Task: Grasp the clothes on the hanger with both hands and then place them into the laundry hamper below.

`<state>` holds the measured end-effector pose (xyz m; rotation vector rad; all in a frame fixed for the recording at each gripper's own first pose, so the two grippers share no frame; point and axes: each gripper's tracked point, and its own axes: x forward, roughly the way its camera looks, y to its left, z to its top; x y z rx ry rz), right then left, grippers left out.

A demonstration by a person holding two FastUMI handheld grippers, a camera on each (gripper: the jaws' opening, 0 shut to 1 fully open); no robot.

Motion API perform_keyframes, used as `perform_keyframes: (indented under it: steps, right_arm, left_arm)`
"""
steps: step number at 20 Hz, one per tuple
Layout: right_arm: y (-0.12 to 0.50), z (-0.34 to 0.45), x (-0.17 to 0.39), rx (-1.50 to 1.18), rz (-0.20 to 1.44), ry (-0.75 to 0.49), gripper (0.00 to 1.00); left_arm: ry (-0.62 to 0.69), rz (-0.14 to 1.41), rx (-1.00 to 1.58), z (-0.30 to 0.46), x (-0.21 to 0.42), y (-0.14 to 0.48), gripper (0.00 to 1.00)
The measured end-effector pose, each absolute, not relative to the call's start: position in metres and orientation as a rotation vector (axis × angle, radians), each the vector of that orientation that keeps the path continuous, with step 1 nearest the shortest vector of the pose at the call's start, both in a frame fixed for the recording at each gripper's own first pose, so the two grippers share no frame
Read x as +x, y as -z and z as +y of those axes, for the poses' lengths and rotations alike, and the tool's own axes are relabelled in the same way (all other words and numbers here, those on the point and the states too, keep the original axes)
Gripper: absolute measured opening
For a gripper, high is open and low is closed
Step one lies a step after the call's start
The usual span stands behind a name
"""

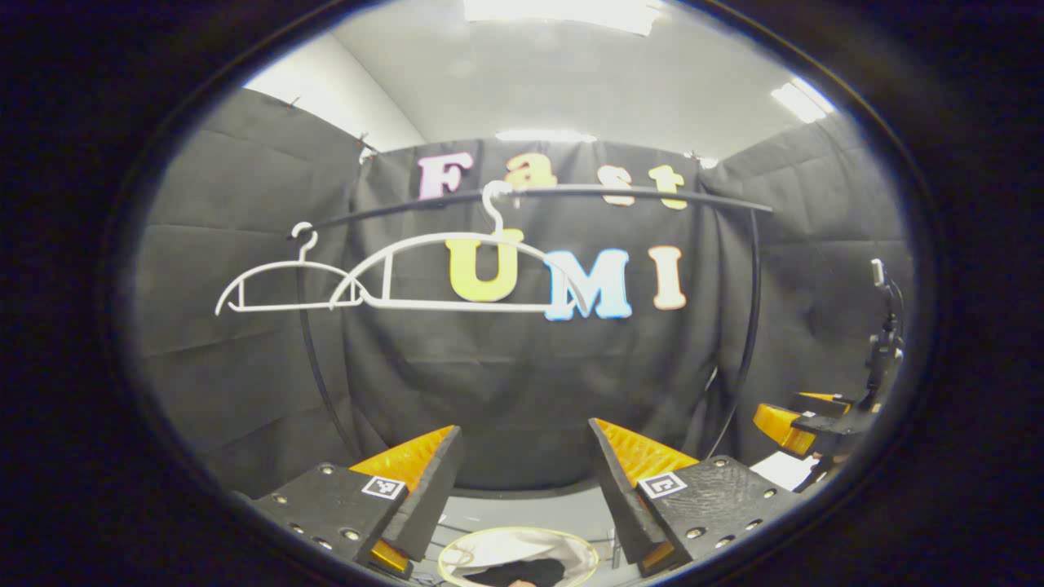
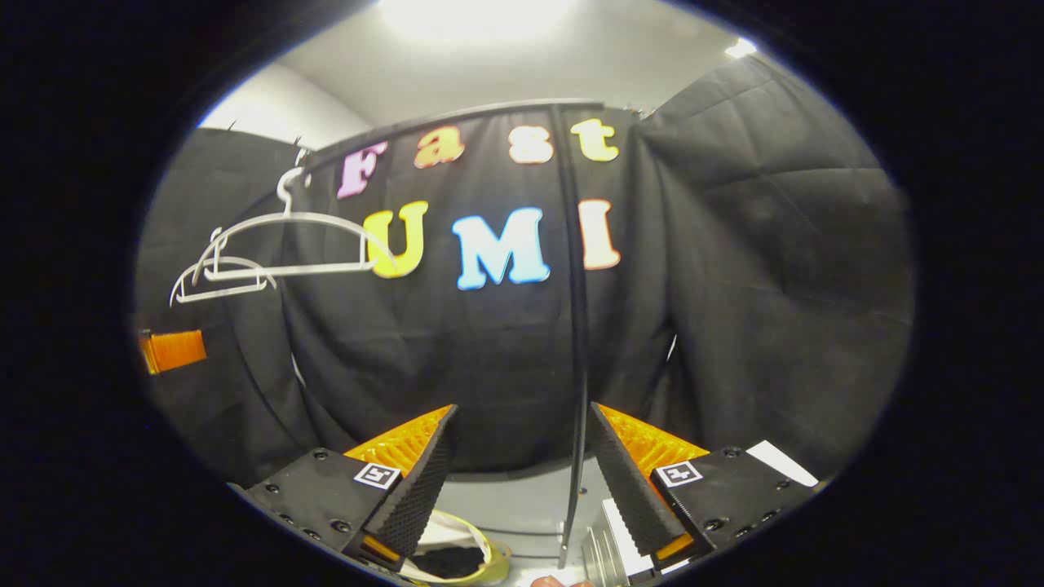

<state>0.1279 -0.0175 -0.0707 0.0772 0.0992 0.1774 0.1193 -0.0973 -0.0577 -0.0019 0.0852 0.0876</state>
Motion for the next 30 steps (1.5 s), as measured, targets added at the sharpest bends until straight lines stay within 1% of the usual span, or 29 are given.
perform_keyframes:
  steps: [1, 3, 5, 6, 7, 10, 12, 14, 16, 20, 24, 30]
  right_arm:
    - [0.053, -0.026, 0.117, 0.108, 0.069, -0.193, 0.93]
    - [0.03, -0.025, 0.118, 0.126, 0.012, -0.225, 0.93]
    - [0.011, -0.03, 0.116, 0.104, -0.03, -0.234, 0.92]
    - [0.002, -0.032, 0.113, 0.086, -0.045, -0.228, 0.92]
    - [-0.007, -0.033, 0.109, 0.071, -0.064, -0.219, 0.98]
    - [-0.018, -0.031, 0.093, 0.064, -0.087, -0.19, 0.98]
    - [-0.012, -0.026, 0.085, 0.075, -0.068, -0.169, 0.98]
    - [0.002, -0.022, 0.078, 0.076, -0.035, -0.138, 0.98]
    - [0.013, -0.023, 0.07, 0.056, -0.016, -0.096, 0.98]
    - [0.027, -0.012, 0.057, 0.048, -0.01, -0.059, 0.98]
    - [0.026, 0.001, 0.052, 0.031, -0.027, -0.033, 0.98]
    - [0.016, 0.018, 0.045, 0.017, -0.056, -0.027, 0.98]
  left_arm:
    - [-0.106, 0.053, -0.011, -0.101, 0.117, 0.045, 0.88]
    - [-0.137, 0.003, -0.006, -0.109, 0.108, 0.021, 0.88]
    - [-0.139, -0.028, -0.011, -0.116, 0.091, -0.003, 0.88]
    - [-0.125, -0.043, -0.022, -0.122, 0.082, -0.016, 0.88]
    - [-0.112, -0.063, -0.031, -0.125, 0.075, -0.028, 0.88]
    - [-0.086, -0.086, -0.021, -0.112, 0.062, -0.045, 0.88]
    - [-0.098, -0.08, -0.003, -0.095, 0.06, -0.033, 0.87]
    - [-0.096, -0.043, 0.0, -0.082, 0.059, -0.012, 0.88]
    - [-0.066, -0.019, 0.004, -0.071, 0.06, 0.007, 0.88]
    - [-0.019, 0.0, 0.014, -0.047, 0.066, 0.044, 0.88]
    - [0.02, -0.018, -0.033, -0.03, 0.068, 0.051, 0.88]
    - [0.018, -0.07, -0.025, -0.011, 0.077, 0.041, 0.88]
